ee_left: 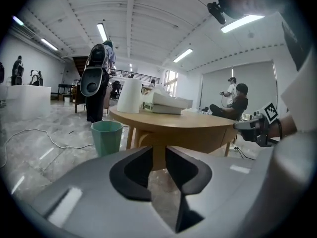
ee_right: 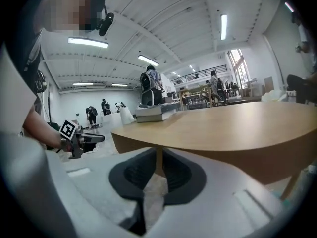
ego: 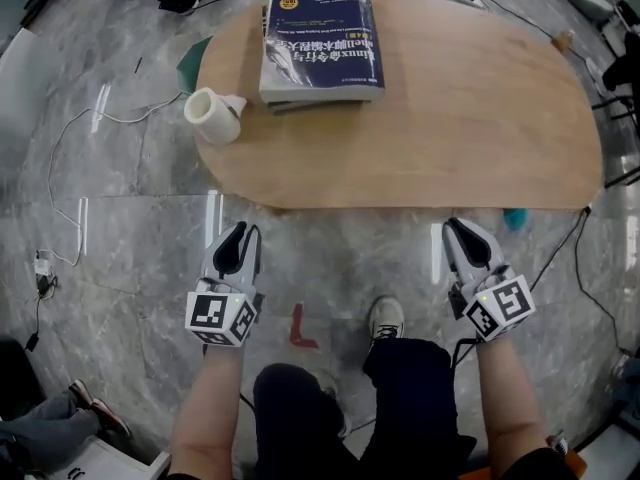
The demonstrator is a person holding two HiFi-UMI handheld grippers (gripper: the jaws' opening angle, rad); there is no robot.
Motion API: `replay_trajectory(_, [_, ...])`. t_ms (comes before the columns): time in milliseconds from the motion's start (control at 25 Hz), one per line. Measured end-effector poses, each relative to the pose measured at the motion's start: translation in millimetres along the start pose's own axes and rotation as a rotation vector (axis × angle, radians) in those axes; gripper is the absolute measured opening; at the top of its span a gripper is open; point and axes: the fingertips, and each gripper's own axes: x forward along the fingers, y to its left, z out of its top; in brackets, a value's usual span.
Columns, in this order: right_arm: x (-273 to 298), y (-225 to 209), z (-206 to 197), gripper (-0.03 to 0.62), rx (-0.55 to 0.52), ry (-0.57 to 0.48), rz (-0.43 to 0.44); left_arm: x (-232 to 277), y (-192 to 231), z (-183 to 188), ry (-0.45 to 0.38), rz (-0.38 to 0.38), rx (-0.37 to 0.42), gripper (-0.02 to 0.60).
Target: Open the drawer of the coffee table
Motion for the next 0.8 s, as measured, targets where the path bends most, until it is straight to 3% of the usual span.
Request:
replay_trajectory(120, [9,-7,-19,0.056,-0.026,-0.029,0.008,17,12,-17,-0.031,0.0,0.014,0.152])
replay_trajectory(400, [17,-24,-50,0.118,-0.065,-0.069,-0.019,47,26,-25,-0.102,-0.034,0.005,0.254])
replay_trajectory(800, [-2,-42,-63,0.123,-0.054,-0.08,-0.061,65,3,-10,-0.138,-0.131,0.074,0.301])
